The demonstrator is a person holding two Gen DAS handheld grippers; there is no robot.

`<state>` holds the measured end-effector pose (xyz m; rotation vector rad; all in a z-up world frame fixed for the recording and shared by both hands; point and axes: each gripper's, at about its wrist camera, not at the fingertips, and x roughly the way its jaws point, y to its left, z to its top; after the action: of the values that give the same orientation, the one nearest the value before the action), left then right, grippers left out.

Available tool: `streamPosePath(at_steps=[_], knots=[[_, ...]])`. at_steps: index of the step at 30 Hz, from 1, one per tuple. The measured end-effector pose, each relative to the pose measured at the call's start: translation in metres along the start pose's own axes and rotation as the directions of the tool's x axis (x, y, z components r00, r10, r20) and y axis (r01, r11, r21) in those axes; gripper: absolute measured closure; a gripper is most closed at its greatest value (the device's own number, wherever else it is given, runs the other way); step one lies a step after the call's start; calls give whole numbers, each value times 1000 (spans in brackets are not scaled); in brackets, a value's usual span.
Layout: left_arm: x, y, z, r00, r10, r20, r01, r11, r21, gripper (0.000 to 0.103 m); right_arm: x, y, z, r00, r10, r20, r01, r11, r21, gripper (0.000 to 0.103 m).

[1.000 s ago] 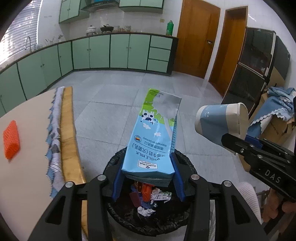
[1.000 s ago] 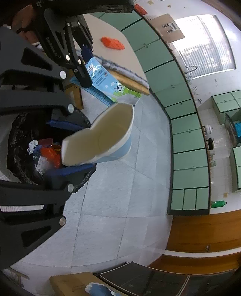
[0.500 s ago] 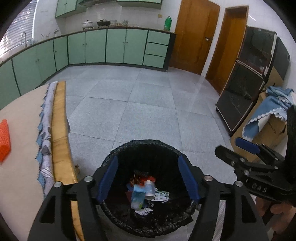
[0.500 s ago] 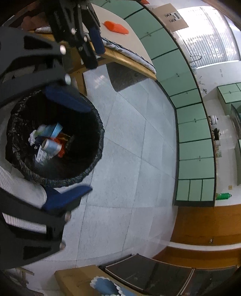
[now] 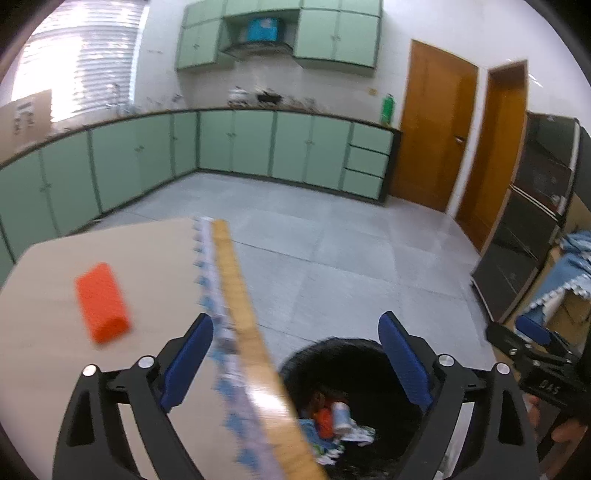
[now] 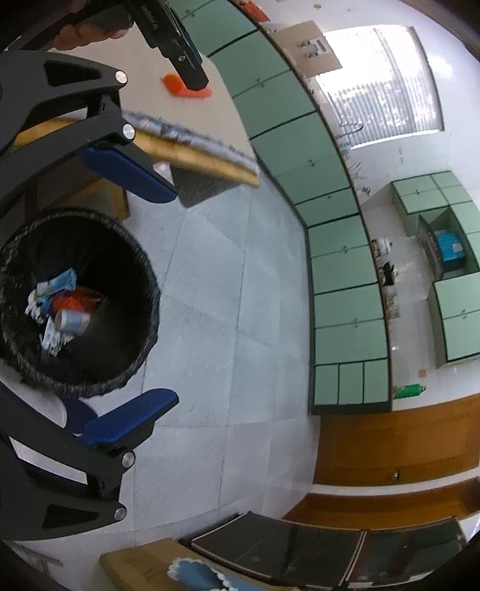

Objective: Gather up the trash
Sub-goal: 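Move both tools back to the table toward the orange mesh net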

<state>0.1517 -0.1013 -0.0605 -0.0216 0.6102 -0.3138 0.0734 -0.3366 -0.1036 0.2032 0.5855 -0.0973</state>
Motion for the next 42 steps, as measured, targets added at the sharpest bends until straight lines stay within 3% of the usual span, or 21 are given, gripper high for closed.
streamPosePath(at_steps=[9,17,24,30,42], knots=[[-39,75,5,987,154,43,-151,986,-69,13,0,65,13,995,94,28,-92,993,-79,5],[-55,134,-4,969,247,32,-242,963,-116,13,23,150,21,977,211,7,-207,964,-168,5],[-58,193,-13,937,350,10,-344,925,-163,13,54,219,25,959,281,-22,-279,936,-214,5],[-51,235,-20,913,408,-22,-405,895,-189,13,82,265,22,951,303,-58,-308,920,-241,5],[-31,288,-35,889,450,-84,-457,861,-225,13,140,333,9,949,280,-148,-313,899,-306,5]])
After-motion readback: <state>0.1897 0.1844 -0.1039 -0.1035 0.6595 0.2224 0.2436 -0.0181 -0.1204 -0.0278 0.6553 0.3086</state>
